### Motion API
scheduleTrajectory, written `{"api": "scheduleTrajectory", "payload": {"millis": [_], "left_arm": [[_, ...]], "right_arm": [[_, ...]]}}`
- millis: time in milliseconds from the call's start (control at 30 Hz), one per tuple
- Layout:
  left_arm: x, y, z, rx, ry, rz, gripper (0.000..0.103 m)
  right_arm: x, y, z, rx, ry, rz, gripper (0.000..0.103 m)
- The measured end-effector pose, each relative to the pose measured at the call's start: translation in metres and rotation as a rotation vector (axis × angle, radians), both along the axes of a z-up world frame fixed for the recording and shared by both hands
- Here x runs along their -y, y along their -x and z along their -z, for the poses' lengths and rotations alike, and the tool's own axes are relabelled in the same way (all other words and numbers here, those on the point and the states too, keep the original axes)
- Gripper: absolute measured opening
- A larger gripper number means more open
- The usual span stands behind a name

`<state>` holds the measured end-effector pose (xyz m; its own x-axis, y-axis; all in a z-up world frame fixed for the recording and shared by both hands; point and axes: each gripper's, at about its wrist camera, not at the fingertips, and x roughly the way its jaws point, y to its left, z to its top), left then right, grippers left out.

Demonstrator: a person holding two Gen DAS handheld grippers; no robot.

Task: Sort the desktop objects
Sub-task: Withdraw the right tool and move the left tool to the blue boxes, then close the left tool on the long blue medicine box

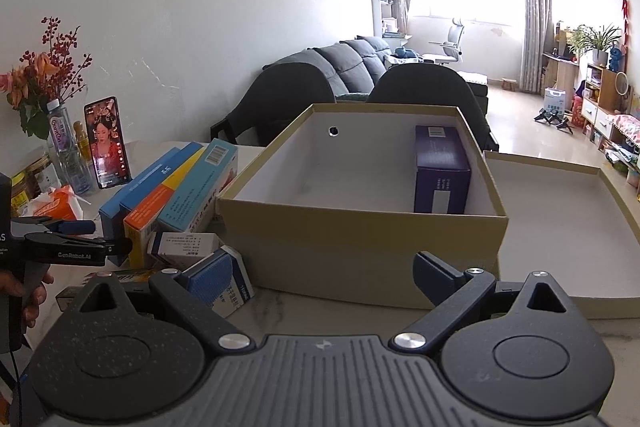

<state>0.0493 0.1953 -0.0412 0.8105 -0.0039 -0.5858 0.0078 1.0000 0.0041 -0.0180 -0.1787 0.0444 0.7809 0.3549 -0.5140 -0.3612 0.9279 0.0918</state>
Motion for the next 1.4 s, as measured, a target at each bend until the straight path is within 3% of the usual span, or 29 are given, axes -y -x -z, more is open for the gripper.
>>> {"api": "scheduleTrajectory", "payload": {"millis": [133, 300, 367, 533, 767, 900, 1067, 1167, 1300, 1400], "left_arm": [[0.001, 0.002, 0.000, -0.001, -0.018, 0.001, 0.071], [0.000, 0.002, -0.002, 0.004, -0.021, -0.002, 0.069], [-0.001, 0.005, -0.004, 0.016, -0.026, -0.013, 0.062], [-0.005, 0.003, -0.007, 0.030, -0.021, -0.050, 0.058], [-0.002, -0.004, -0.001, 0.032, -0.010, -0.057, 0.038], [-0.002, -0.005, 0.002, 0.037, -0.004, -0.071, 0.035], [-0.016, -0.001, 0.001, 0.057, 0.045, -0.161, 0.023], [-0.028, 0.000, 0.000, 0.058, 0.081, -0.198, 0.021], [-0.025, -0.005, -0.002, 0.049, 0.054, -0.171, 0.022], [-0.025, -0.010, -0.001, 0.047, 0.068, -0.169, 0.029]], "right_arm": [[-0.002, 0.001, 0.001, -0.003, 0.002, -0.009, 0.098], [-0.001, 0.001, 0.002, -0.004, -0.007, -0.010, 0.098], [-0.002, 0.001, 0.003, -0.010, -0.010, -0.012, 0.098], [-0.003, 0.004, 0.005, -0.014, -0.015, -0.023, 0.098], [-0.007, 0.004, 0.007, -0.020, -0.016, -0.028, 0.098], [-0.007, 0.005, 0.006, -0.022, -0.016, -0.030, 0.098], [-0.010, 0.003, 0.007, -0.030, -0.019, -0.035, 0.098], [-0.013, 0.003, 0.008, -0.029, -0.016, -0.046, 0.098], [-0.017, 0.002, 0.009, -0.035, -0.017, -0.055, 0.098], [-0.020, 0.002, 0.009, -0.037, -0.014, -0.062, 0.098]]}}
